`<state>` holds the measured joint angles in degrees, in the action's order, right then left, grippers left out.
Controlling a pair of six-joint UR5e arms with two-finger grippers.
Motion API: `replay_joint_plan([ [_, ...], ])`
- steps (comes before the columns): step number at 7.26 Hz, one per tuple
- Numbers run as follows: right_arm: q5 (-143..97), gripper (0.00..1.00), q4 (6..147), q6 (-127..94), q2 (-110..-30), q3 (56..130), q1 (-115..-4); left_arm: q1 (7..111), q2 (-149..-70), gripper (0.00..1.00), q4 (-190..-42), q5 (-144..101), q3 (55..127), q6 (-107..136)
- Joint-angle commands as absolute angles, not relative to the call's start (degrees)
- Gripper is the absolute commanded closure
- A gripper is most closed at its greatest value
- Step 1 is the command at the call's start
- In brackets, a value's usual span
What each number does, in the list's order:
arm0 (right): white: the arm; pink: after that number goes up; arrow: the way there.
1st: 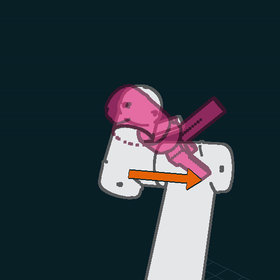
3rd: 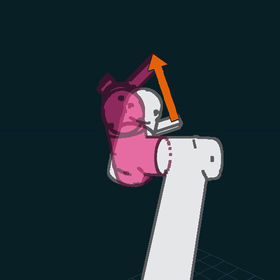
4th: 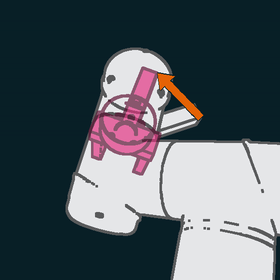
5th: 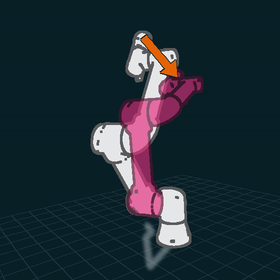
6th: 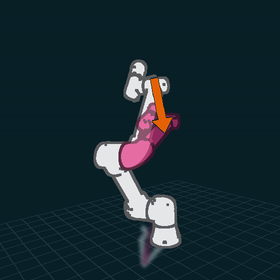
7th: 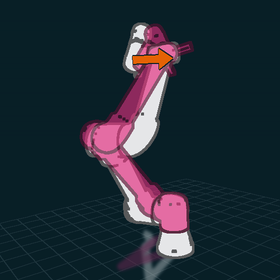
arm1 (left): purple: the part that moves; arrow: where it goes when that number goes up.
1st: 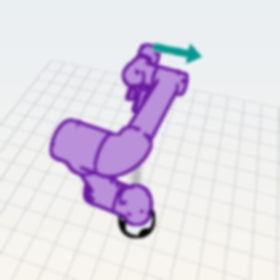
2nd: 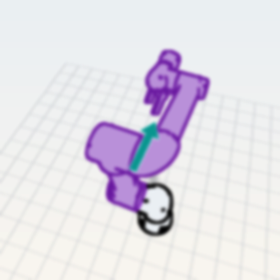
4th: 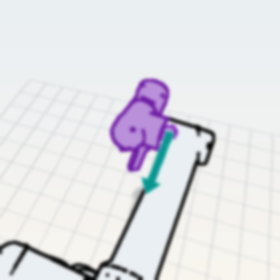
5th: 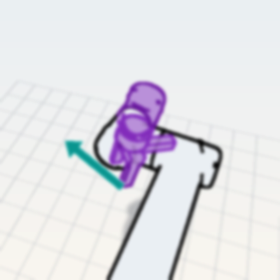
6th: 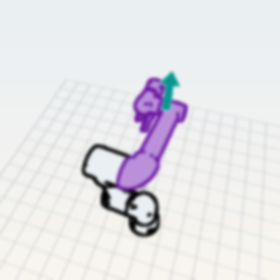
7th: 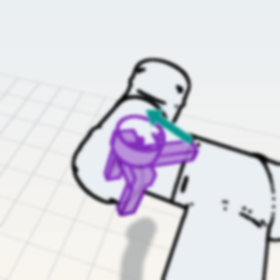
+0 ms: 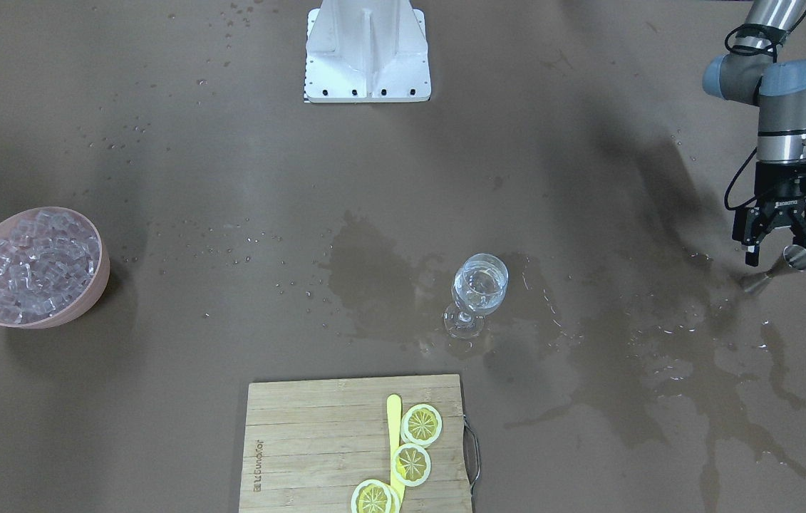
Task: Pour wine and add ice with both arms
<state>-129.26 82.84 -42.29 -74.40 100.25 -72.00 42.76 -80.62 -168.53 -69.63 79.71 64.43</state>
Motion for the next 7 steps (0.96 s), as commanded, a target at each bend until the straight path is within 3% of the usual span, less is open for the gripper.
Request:
replay_joint_plan([
  [1, -129.5, 1.0, 83.0, -42.2, -75.3, 102.4, -72.8, 42.1, -80.9, 0.06, -170.2, -65.6, 79.1, 66.9],
  [7, -128.8, 1.0, 84.5, -40.0, -77.3, 105.3, -73.4, 41.2, -83.9, 0.11, -171.9, -63.1, 74.0, 69.8],
])
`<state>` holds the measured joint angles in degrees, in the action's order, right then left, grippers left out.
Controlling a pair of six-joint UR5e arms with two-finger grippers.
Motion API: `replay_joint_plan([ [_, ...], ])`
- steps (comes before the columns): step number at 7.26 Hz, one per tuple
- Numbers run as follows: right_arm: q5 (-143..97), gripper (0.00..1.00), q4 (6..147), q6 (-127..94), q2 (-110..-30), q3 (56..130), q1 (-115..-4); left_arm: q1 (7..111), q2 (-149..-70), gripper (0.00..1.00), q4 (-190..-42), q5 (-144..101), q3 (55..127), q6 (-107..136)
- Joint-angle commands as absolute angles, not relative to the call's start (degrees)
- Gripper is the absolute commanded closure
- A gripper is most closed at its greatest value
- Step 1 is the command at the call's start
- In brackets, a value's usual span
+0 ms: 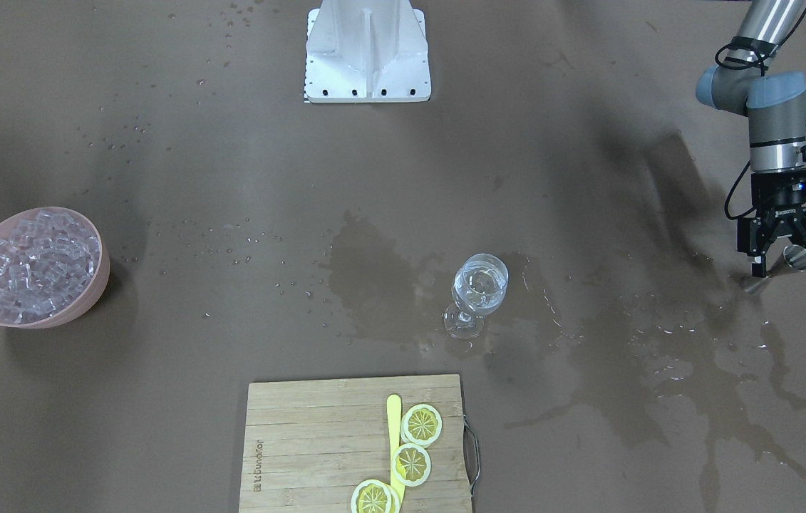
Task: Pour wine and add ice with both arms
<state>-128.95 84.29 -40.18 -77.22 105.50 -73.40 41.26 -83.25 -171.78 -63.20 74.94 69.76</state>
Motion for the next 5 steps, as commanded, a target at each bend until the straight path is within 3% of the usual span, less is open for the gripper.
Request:
replay_joint_plan([
  [1, -128.9, 1.0, 84.5, -40.0, -77.3, 105.0, -73.3, 41.2, -85.3, 0.14, -172.1, -63.1, 72.7, 69.8],
  [5, -129.0, 1.0, 87.2, -40.1, -72.1, 104.8, -71.5, 41.2, -85.5, 0.22, -171.9, -63.1, 72.3, 69.8],
])
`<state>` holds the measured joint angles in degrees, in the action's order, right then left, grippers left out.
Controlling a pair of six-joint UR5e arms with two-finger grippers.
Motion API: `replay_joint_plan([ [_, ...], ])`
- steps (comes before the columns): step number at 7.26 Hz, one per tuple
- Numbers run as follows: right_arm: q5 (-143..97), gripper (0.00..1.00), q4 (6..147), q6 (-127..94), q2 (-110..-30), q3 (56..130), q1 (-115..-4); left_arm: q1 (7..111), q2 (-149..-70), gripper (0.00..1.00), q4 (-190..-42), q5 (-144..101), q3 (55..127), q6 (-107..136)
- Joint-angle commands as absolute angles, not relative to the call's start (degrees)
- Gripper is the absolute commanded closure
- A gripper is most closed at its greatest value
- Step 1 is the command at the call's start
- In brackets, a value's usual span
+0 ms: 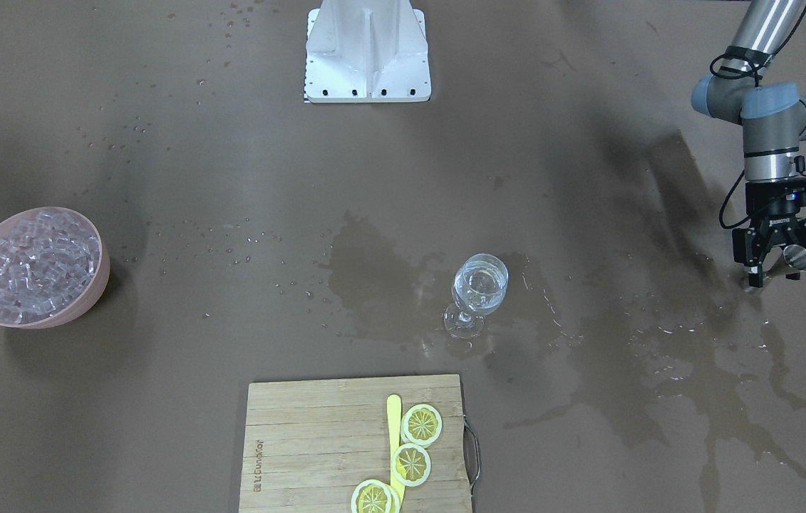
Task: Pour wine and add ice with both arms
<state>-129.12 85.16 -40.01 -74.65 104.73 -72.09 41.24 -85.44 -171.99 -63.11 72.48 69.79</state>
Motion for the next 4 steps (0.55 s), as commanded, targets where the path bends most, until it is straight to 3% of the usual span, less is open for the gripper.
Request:
replay_joint_plan([
  [1, -129.1, 1.0, 88.1, -40.6, -70.3, 104.6, -70.4, 41.2, -85.5, 0.3, -171.7, -63.0, 72.2, 69.7],
  [4, -128.8, 1.0, 91.1, -40.8, -67.4, 104.5, -68.9, 41.2, -85.5, 0.44, -171.7, -60.8, 71.4, 69.6],
])
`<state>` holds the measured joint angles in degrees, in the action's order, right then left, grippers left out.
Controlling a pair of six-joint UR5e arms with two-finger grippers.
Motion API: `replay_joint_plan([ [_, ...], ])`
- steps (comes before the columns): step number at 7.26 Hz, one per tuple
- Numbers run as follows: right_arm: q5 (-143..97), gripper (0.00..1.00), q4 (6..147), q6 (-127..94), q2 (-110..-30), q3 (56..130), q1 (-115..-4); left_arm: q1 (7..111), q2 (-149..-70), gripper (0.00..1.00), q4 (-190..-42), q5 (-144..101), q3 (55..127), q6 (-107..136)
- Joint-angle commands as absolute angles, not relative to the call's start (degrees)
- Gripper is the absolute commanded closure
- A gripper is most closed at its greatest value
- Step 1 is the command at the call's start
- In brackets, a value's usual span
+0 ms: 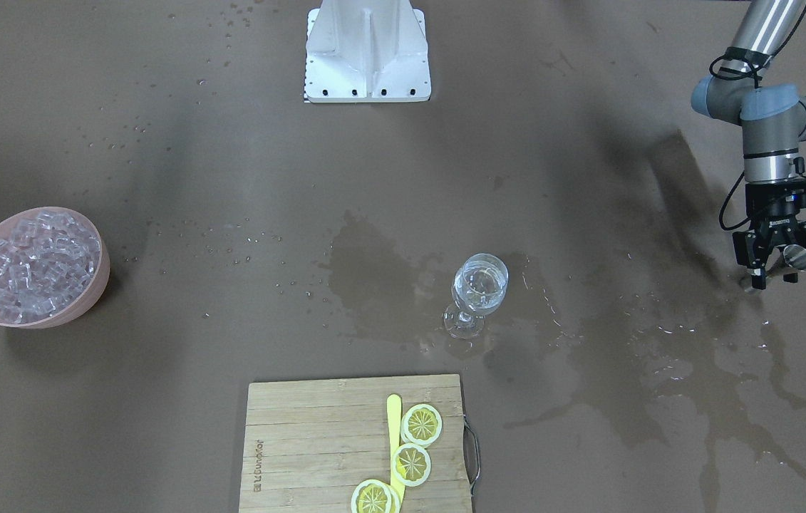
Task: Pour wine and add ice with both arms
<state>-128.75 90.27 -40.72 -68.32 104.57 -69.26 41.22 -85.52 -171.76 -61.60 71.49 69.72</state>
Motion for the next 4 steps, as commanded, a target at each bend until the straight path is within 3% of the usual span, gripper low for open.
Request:
replay_joint_plan([
  [1, -128.7, 1.0, 92.9, -40.9, -66.4, 104.6, -68.9, 41.2, -85.6, 0.48, -171.6, -60.8, 71.5, 69.6],
  [4, -128.8, 1.0, 93.1, -40.9, -66.0, 105.3, -68.8, 41.2, -86.8, 0.63, -171.0, -60.7, 71.5, 69.3],
])
